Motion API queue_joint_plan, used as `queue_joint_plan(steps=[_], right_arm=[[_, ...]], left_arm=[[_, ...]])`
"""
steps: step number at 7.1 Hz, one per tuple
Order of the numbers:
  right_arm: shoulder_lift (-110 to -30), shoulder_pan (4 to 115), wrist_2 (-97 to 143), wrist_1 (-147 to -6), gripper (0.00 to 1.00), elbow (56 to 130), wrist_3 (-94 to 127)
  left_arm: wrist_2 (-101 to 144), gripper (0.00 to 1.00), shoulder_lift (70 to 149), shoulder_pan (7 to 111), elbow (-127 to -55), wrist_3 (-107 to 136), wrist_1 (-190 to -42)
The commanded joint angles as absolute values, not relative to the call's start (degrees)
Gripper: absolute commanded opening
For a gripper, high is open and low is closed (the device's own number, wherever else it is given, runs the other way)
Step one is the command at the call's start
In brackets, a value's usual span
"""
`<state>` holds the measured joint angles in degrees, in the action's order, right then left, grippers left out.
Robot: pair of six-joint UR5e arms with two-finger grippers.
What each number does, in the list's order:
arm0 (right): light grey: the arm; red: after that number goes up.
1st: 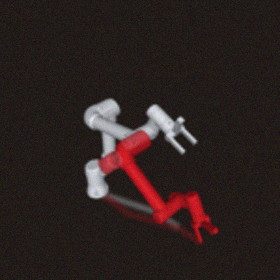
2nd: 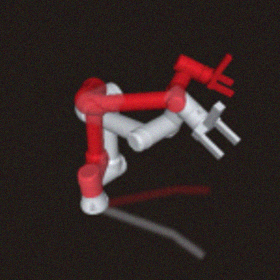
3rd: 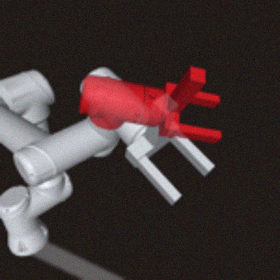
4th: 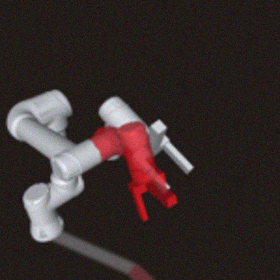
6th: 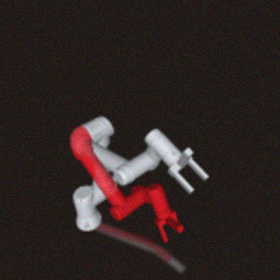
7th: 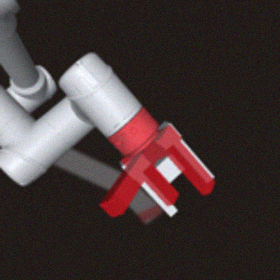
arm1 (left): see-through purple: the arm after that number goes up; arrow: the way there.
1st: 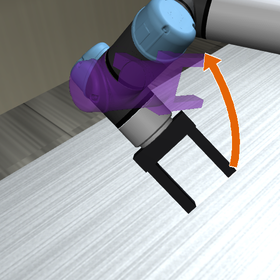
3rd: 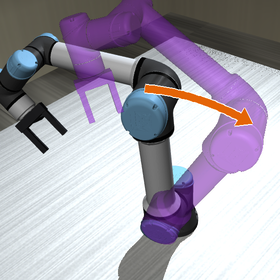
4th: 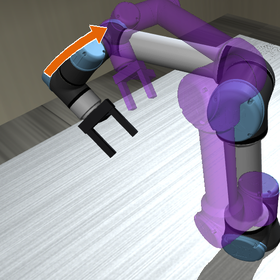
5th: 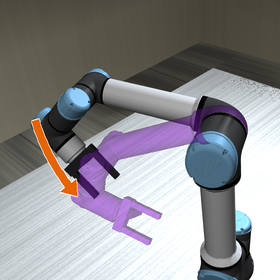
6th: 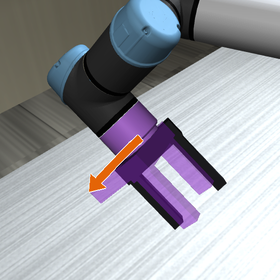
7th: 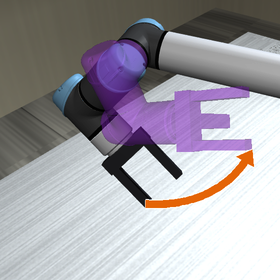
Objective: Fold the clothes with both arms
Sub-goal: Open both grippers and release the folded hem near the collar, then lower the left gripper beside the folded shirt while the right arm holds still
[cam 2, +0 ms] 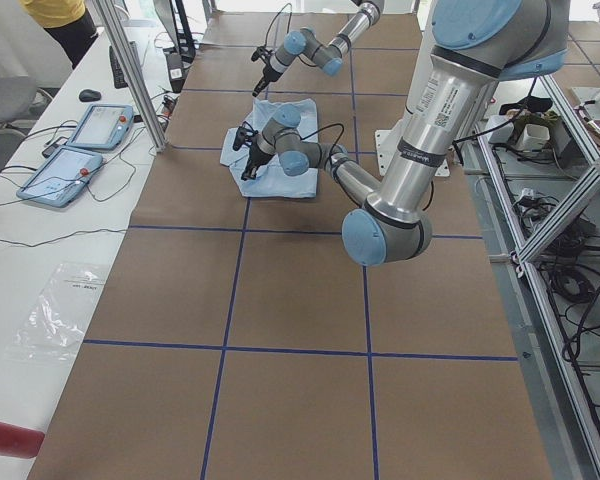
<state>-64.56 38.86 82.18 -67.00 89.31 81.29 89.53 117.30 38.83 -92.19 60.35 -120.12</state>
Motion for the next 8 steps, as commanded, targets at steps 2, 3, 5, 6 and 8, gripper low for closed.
queue_joint_plan(steps=[2, 3, 5, 6, 8], right_arm=[[-65.6, 40.4, 86.8, -67.1, 1.0, 92.5, 78.2], [-65.5, 40.3, 86.8, -67.0, 1.0, 92.6, 78.2], [-65.4, 40.3, 86.7, -67.0, 1.0, 92.5, 78.2], [-65.4, 40.3, 86.7, -67.0, 1.0, 92.5, 78.2], [-65.3, 40.2, 86.7, -67.0, 1.0, 92.5, 78.2]], left_arm=[[94.1, 1.0, 109.8, 37.9, -101.0, 61.7, -121.3], [93.6, 1.0, 105.8, 33.1, -105.6, 68.0, -121.2], [90.2, 0.99, 102.7, 24.4, -107.3, 73.3, -121.1], [87.5, 0.87, 102.1, 21.8, -106.7, 75.4, -121.1], [87.3, 0.7, 101.7, 21.6, -106.1, 75.8, -120.9]])
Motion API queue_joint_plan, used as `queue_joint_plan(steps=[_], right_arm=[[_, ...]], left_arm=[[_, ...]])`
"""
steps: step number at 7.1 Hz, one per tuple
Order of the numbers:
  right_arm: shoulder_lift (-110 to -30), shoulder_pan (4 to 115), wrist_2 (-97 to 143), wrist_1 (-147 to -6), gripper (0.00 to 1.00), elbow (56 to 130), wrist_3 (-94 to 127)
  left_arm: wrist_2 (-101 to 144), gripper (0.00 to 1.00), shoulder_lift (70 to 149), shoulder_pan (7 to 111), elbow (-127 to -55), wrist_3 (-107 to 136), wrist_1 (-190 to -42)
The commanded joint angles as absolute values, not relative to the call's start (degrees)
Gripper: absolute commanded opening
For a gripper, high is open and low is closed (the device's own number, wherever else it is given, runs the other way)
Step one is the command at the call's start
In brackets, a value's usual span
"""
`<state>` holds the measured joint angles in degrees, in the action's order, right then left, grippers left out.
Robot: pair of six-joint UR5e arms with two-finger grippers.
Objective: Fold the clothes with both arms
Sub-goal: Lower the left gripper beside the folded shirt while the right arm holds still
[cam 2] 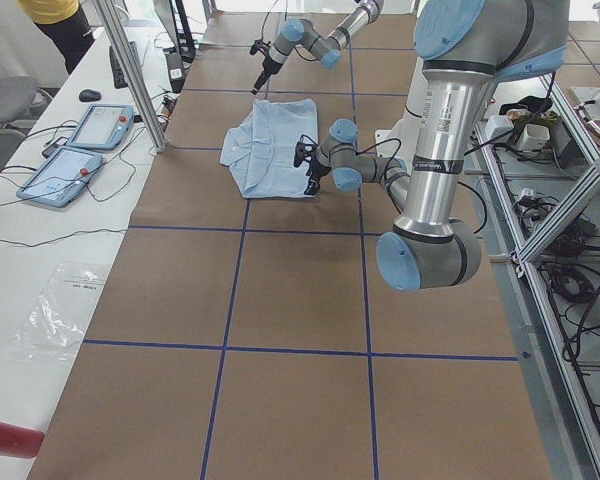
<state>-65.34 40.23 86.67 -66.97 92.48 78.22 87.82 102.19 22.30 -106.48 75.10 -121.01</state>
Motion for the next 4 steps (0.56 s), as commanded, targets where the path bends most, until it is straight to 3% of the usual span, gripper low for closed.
queue_joint_plan(steps=[1, 3, 4], right_arm=[[-65.3, 40.2, 86.6, -67.0, 1.0, 92.5, 78.2], [-65.4, 40.2, 86.7, -67.0, 1.0, 92.5, 78.2], [-65.4, 40.2, 86.7, -67.0, 1.0, 92.5, 78.2]], left_arm=[[87.3, 0.7, 101.6, 21.6, -105.6, 75.8, -120.9], [87.4, 0.58, 101.7, 21.3, -104.9, 75.8, -120.9], [87.5, 0.31, 101.9, 21.3, -104.9, 75.9, -120.9]])
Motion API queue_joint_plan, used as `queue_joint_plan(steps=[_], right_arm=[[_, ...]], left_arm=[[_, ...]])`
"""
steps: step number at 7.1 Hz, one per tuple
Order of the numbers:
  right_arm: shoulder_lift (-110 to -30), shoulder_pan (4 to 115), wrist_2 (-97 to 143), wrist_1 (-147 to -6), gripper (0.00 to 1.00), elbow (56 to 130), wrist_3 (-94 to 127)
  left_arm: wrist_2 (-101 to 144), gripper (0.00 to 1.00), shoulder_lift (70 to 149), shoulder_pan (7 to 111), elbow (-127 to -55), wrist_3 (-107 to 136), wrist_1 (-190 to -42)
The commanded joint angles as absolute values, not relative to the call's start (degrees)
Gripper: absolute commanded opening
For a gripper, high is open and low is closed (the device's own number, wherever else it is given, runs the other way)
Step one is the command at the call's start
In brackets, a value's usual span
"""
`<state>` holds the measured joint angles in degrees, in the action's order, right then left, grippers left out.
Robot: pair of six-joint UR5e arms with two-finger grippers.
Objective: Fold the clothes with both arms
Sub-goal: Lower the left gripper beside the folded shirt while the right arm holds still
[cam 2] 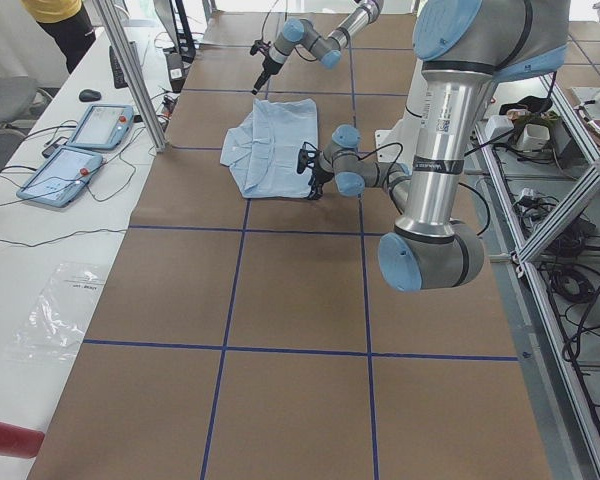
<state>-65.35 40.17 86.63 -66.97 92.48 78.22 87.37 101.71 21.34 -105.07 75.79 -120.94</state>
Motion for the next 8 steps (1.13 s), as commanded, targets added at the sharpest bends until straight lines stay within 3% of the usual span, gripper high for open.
queue_joint_plan(steps=[1, 5, 6, 8], right_arm=[[-65.4, 40.2, 86.7, -66.9, 1.0, 92.4, 78.2], [-65.0, 40.1, 86.7, -66.9, 1.0, 92.0, 78.1], [-65.0, 40.1, 86.7, -66.9, 1.0, 91.9, 78.1], [-64.8, 39.9, 86.7, -66.9, 1.0, 92.0, 78.3]], left_arm=[[87.5, 0.0, 102.0, 21.2, -104.9, 75.9, -120.9], [87.5, 0.0, 99.9, 23.7, -107.0, 67.5, -120.6], [87.5, 0.0, 100.1, 29.9, -105.4, 60.5, -120.5], [87.5, 0.0, 105.4, 40.9, -94.5, 51.9, -121.3]])
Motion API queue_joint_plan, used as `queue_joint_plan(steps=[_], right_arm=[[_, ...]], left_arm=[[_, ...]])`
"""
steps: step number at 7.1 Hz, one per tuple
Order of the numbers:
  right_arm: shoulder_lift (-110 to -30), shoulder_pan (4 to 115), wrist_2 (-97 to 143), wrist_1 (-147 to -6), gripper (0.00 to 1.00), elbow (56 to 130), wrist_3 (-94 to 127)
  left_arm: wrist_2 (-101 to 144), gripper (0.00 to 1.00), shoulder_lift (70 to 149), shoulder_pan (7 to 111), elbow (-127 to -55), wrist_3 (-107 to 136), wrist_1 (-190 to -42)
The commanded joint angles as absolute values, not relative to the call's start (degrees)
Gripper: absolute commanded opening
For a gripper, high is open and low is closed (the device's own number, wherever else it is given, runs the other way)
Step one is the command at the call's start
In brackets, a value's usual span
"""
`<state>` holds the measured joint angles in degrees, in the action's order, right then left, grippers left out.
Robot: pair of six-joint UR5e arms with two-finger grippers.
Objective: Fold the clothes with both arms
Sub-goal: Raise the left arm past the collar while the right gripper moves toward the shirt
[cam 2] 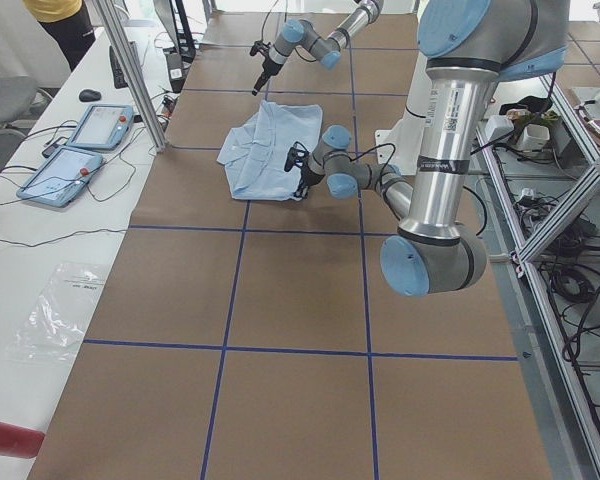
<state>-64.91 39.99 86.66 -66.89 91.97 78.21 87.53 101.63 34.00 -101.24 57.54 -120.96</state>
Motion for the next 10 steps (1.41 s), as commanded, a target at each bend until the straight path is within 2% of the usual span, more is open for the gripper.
queue_joint_plan(steps=[1, 3, 5, 6, 7, 8, 9, 10], right_arm=[[-64.8, 39.9, 86.7, -66.9, 1.0, 92.0, 78.3], [-64.7, 39.7, 86.7, -66.8, 1.0, 92.1, 78.4], [-64.4, 39.6, 86.7, -66.8, 1.0, 92.5, 78.9], [-64.3, 39.6, 86.7, -66.8, 1.0, 92.5, 79.0], [-63.7, 39.6, 86.7, -66.8, 1.0, 92.5, 79.0], [-62.8, 39.1, 86.6, -66.9, 1.0, 92.2, 79.2], [-59.4, 38.9, 86.5, -67.4, 1.0, 90.6, 80.1], [-52.4, 38.2, 86.4, -68.0, 0.99, 83.8, 88.4]], left_arm=[[87.5, 0.0, 113.7, 45.6, -84.2, 49.1, -121.4], [87.5, 0.0, 127.7, 50.5, -64.3, 49.0, -128.8], [87.5, 0.0, 138.3, 51.1, -53.1, 50.3, -133.0], [87.8, 0.0, 139.1, 51.1, -49.9, 52.7, -138.8], [88.1, 0.46, 138.7, 51.6, -49.7, 52.1, -139.2], [88.1, 0.99, 136.5, 51.7, -51.6, 49.0, -139.7], [91.7, 1.0, 132.9, 51.9, -57.6, 47.7, -139.4], [96.3, 1.0, 128.1, 51.9, -63.3, 47.5, -139.8]])
